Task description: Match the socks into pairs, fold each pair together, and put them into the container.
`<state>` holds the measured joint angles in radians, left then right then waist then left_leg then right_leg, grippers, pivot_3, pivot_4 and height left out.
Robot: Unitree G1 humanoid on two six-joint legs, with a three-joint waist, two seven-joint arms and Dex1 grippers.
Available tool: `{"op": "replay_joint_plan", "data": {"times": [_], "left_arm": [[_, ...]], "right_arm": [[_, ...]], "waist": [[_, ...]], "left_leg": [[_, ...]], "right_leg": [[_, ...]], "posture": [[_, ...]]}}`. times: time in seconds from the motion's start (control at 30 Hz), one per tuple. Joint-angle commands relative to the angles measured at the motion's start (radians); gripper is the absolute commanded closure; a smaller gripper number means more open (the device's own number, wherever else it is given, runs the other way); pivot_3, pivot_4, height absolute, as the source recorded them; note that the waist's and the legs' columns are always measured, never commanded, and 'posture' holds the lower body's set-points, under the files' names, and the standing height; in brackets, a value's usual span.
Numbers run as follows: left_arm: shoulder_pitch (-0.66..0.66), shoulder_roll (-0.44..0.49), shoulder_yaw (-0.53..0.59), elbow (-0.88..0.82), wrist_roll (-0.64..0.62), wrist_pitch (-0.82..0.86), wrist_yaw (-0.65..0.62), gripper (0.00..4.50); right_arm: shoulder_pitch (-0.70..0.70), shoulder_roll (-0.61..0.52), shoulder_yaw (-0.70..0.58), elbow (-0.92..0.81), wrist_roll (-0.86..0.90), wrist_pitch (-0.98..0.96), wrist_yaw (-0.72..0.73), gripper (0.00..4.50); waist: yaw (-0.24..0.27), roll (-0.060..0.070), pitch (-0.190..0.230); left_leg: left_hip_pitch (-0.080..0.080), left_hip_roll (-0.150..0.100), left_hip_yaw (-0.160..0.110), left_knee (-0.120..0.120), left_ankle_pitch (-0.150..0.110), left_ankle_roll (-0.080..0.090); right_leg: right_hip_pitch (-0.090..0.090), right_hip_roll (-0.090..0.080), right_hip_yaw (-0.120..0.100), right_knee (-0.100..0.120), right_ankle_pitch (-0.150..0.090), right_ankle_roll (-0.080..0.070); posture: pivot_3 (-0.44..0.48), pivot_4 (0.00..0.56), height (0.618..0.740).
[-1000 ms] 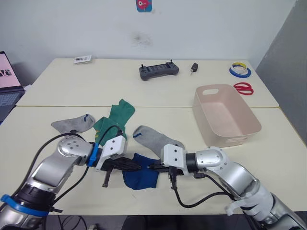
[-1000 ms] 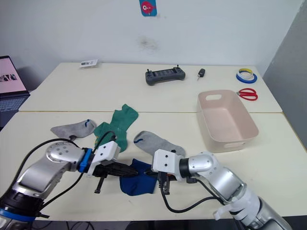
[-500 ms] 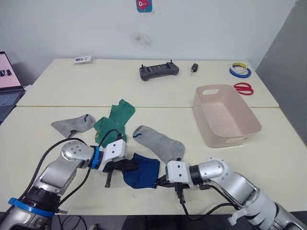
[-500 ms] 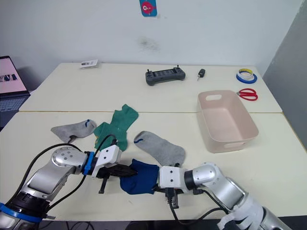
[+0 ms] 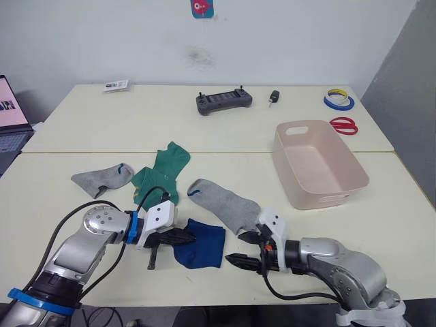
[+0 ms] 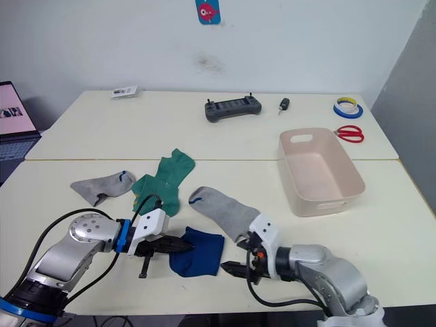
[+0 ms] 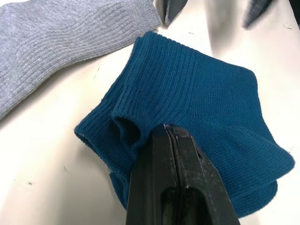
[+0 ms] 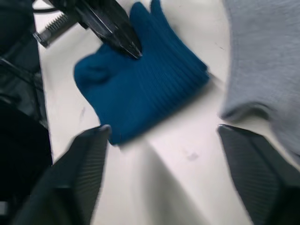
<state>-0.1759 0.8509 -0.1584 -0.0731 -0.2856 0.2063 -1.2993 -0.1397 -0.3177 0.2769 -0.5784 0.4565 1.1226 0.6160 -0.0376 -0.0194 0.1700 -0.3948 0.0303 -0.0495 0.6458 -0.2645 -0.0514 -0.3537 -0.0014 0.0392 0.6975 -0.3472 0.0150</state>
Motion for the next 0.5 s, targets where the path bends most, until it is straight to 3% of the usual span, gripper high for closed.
{"op": "replay_joint_plan", "data": {"times": [0.03,0.5], "left_arm": [[0.028,0.005,-0.005,0.0,0.012,0.005,-0.001,4.5],[0.054,0.004,0.007,-0.037,0.006,0.033,0.02,4.5]], "right_arm": [[-0.031,0.026,0.012,0.022,0.025,0.042,-0.038,0.28],[-0.16,0.143,0.082,0.183,0.022,0.009,-0.083,0.28]], "waist": [[0.0,0.0,0.0],[-0.01,0.0,0.0]], "left_leg": [[0.0,0.0,0.0,0.0,0.0,0.0],[0.001,0.0,0.0,0.0,0.0,0.0]], "right_leg": [[0.0,0.0,0.0,0.0,0.0,0.0],[0.0,0.0,0.0,0.0,0.0,0.0]], "posture": [[0.0,0.15,0.74],[0.0,0.15,0.74]]}}
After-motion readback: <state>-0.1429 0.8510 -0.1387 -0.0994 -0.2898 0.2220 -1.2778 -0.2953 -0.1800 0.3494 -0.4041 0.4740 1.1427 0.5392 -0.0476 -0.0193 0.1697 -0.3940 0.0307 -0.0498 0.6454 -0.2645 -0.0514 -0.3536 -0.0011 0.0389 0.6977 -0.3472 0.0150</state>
